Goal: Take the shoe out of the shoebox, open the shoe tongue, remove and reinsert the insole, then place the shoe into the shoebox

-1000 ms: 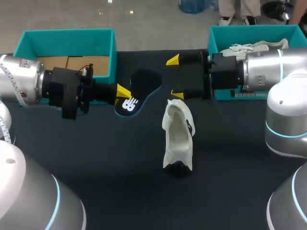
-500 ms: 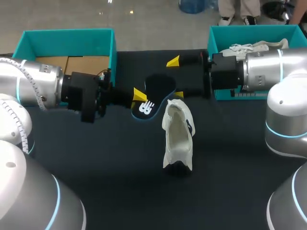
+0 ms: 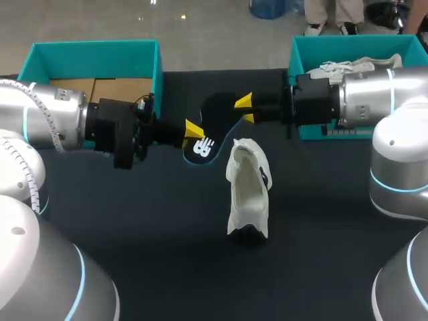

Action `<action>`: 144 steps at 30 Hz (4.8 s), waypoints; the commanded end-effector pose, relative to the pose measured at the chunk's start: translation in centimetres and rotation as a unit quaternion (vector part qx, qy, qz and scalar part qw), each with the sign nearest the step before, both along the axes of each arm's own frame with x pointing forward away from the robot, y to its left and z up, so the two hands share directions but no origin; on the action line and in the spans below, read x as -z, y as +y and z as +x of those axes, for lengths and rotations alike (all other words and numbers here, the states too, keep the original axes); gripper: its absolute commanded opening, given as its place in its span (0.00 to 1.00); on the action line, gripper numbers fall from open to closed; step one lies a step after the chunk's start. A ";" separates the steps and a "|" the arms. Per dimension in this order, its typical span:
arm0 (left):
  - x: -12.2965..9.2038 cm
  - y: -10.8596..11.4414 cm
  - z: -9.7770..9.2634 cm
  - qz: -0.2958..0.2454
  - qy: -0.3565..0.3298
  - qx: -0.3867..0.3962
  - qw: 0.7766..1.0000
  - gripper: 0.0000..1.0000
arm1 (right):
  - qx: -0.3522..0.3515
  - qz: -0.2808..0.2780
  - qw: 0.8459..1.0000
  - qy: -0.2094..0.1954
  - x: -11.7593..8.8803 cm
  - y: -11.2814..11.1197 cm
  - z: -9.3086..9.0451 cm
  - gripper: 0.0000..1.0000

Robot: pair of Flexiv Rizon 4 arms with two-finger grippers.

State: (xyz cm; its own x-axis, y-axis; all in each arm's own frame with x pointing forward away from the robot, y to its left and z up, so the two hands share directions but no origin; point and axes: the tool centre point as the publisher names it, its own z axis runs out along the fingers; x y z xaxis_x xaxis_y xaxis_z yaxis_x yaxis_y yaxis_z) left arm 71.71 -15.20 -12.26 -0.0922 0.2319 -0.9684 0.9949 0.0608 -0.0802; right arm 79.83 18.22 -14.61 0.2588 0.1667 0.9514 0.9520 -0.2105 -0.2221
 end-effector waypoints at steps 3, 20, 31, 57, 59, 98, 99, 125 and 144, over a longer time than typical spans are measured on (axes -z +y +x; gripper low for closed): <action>0.2 -0.3 -0.1 -0.002 -0.003 -0.003 1.000 0.00 | 0.001 0.000 1.000 0.000 0.1 0.2 0.0 0.00; -0.5 1.3 0.3 -0.013 -0.006 -0.016 1.000 1.00 | 0.001 0.000 1.000 0.000 0.1 0.2 0.0 0.00; -1.9 4.7 2.3 0.014 -0.042 -0.006 0.999 1.00 | 0.001 0.000 1.000 0.000 0.1 0.2 0.0 0.00; -9.8 8.0 5.6 0.290 -0.201 0.256 0.900 1.00 | 0.001 0.000 1.000 0.000 0.1 0.2 0.0 0.00; -9.8 8.0 5.6 0.290 -0.201 0.256 0.900 1.00 | 0.001 0.000 1.000 0.000 0.1 0.2 0.0 0.00; -11.6 2.5 9.9 0.534 -0.088 0.159 0.826 1.00 | 0.001 0.000 1.000 0.000 0.1 0.2 0.0 0.00; -11.6 2.4 10.0 0.536 -0.088 0.159 0.825 1.00 | 0.001 0.000 1.000 0.000 0.1 0.2 0.0 0.00; -10.9 1.5 11.3 0.533 -0.055 0.152 0.831 1.00 | 0.001 0.000 1.000 0.000 0.1 0.2 0.0 0.00; -10.9 1.5 11.3 0.533 -0.055 0.152 0.831 1.00 | 0.001 0.000 1.000 0.000 0.1 0.2 0.0 0.00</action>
State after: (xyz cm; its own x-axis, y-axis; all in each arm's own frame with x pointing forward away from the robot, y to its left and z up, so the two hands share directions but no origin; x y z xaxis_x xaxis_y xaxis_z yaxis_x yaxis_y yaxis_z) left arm 82.99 -13.77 -1.37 0.2025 0.9588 -0.1991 0.9751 -0.2162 -0.0497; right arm 79.83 18.23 -14.62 0.2588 0.1667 0.9514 0.9520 -0.2105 -0.2221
